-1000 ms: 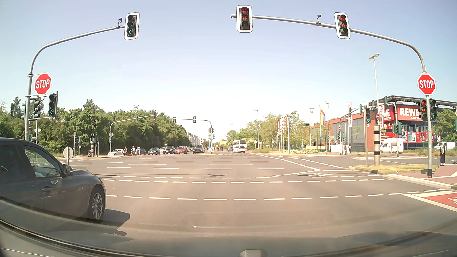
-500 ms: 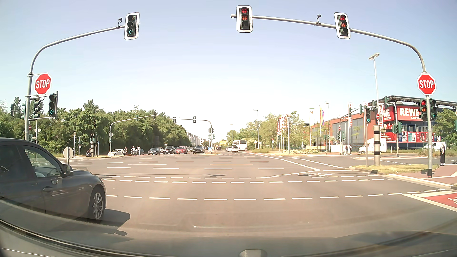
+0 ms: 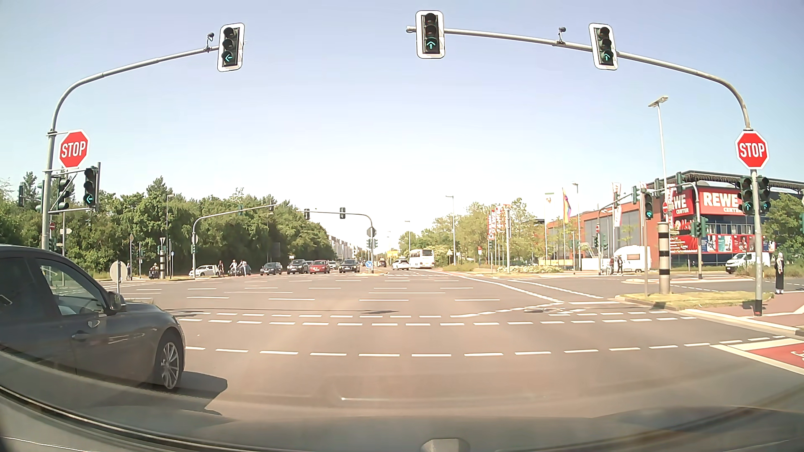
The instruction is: Follow the waypoints while adhering to traffic rules and regulations
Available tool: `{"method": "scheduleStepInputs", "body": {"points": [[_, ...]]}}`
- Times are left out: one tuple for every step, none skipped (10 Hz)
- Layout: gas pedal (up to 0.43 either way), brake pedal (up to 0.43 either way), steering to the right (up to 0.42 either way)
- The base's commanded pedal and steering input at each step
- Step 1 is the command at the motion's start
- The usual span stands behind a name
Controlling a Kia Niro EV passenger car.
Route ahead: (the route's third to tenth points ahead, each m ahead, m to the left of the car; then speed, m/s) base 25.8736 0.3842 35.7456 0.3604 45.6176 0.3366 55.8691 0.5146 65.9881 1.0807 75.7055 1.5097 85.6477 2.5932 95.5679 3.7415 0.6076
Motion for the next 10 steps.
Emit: {"method": "scheduleStepInputs", "body": {"points": [[0.429,0.0,0.004],[0.48,0.0,0.004],[0.52,0.0,0.003],[0.531,0.0,0.004],[0.531,0.0,0.004],[0.539,0.0,0.003],[0.539,0.0,0.004],[0.539,0.0,0.004],[0.551,0.0,0.004],[0.551,0.0,0.004]]}}
